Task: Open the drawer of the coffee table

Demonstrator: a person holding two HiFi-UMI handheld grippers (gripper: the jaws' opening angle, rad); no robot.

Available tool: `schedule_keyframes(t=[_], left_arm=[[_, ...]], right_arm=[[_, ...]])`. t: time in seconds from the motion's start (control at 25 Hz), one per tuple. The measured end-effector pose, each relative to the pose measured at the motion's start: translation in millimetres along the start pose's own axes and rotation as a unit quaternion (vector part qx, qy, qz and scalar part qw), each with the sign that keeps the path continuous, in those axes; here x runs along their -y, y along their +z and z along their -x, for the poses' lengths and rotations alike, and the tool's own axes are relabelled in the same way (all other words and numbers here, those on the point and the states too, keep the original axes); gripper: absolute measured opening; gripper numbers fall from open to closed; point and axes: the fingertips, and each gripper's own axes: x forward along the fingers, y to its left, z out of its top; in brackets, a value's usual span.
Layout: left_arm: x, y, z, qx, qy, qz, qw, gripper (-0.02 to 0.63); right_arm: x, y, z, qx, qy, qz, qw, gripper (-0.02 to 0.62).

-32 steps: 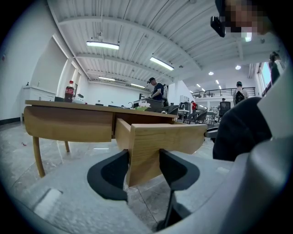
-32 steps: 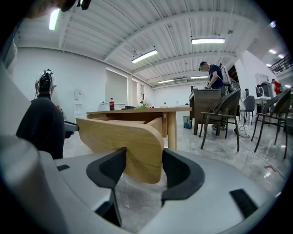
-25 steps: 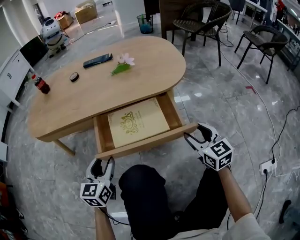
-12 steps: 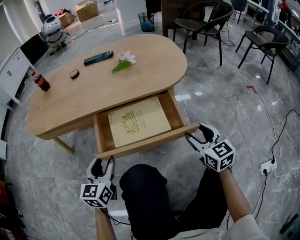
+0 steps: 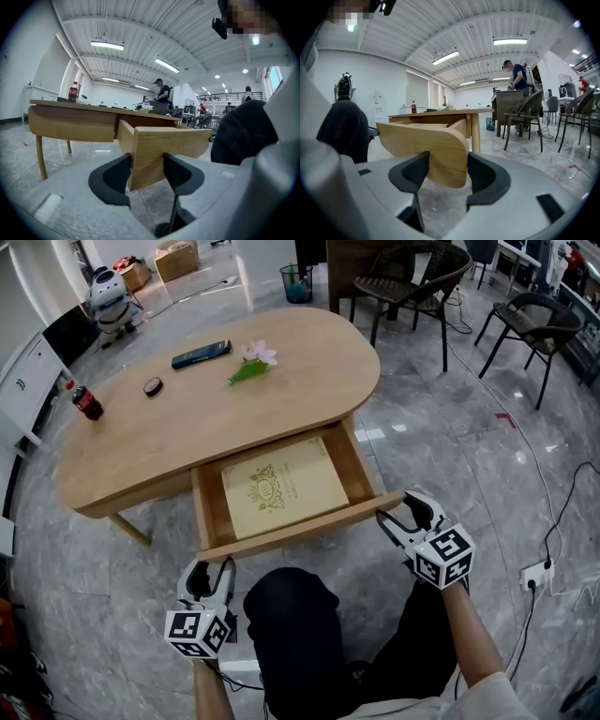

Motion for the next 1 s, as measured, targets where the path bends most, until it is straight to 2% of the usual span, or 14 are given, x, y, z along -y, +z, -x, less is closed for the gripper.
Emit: schedule_keyframes(t=[0.2, 0.56, 1.0], left_arm=[[0, -4, 0, -0.003, -0.004, 0.002, 1.0, 0.219], [0, -24, -2, -0.032, -0.013, 0.003, 0.9994, 0.219], [1, -28, -4, -0.036, -0.024, -0.001, 0.9991, 0.219]], right_arm=[[-1, -4, -1, -0.006, 0.002, 0.003, 1.0, 0.261], [-4, -24, -3, -0.03, 0.003, 0.01, 1.0, 0.261], [0, -25, 1, -0.029, 0.009, 0.005, 1.0, 0.261]])
